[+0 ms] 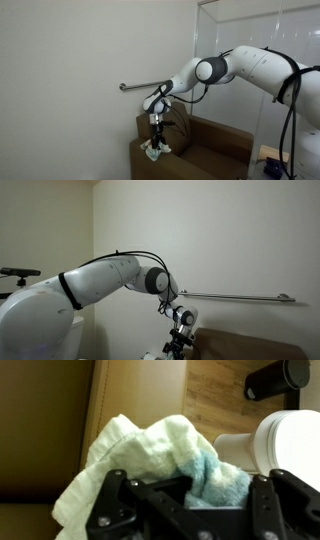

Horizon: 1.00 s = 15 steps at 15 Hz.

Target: Wipe the couch with the cloth

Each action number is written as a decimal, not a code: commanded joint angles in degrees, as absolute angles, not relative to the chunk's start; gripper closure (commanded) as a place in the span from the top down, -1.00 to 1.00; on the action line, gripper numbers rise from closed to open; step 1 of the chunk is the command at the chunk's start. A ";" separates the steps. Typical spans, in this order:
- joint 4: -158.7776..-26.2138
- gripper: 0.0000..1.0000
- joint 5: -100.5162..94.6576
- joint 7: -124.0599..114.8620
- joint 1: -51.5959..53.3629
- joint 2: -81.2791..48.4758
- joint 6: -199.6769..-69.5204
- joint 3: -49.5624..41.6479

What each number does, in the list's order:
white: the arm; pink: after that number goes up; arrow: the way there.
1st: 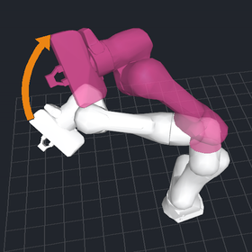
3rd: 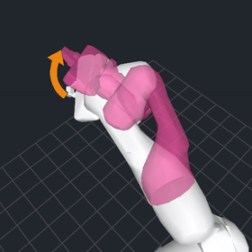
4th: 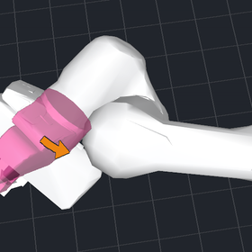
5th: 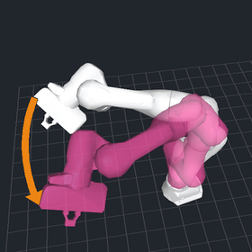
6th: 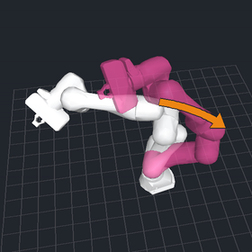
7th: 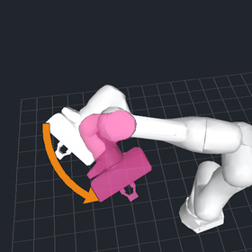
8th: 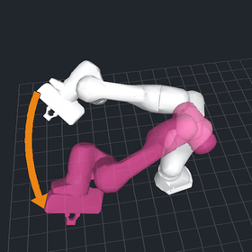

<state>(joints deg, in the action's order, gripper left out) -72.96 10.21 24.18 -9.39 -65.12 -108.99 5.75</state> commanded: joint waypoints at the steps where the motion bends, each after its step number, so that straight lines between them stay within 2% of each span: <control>1: -64.69 -0.90 9.60 21.14 -9.10 -69.22 -105.98 5.54; 5: -64.92 -0.90 9.27 22.30 -9.63 -70.48 -102.83 5.56; 15: -89.60 -0.90 9.83 28.26 -11.92 -62.04 -110.40 5.63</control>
